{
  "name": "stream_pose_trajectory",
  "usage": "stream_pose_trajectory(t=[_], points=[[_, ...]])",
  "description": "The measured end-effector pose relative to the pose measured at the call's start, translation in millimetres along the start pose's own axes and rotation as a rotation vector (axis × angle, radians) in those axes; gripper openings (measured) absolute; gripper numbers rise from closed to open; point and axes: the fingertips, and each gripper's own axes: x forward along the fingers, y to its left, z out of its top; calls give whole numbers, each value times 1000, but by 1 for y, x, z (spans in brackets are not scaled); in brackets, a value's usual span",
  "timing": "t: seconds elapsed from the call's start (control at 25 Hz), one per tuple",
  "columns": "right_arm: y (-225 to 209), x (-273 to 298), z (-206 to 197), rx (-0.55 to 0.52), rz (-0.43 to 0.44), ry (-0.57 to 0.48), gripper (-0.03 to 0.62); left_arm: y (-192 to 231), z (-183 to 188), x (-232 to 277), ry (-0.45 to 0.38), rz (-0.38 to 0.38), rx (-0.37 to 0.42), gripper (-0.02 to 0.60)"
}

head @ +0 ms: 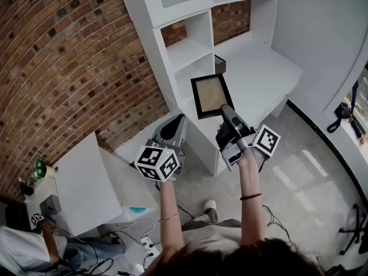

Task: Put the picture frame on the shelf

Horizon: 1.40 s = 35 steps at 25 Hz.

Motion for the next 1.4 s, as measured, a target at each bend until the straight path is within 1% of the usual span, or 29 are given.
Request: stream_pose_trajectory(t=[0.24, 0.64, 0.8, 1.04, 1.2, 1.4], points=[[-10, 20, 5, -13, -2, -11, 74, 16, 2, 19, -11, -28, 1, 11], [-23, 44, 13, -11, -9, -18, 74, 39, 2, 36, -8, -36, 2, 11], [-30, 55, 17, -5, -11, -13, 74, 50, 1, 43, -5, -27, -1, 11], [-33, 58, 19, 9, -13, -12, 74, 51, -5, 44, 9, -23, 0, 11], [-38, 71, 22, 13, -11, 8, 74, 60, -5, 52, 13, -3, -6, 11], [-39, 76, 25, 18, -1, 22, 74, 61, -7, 59, 12, 11, -2, 11]])
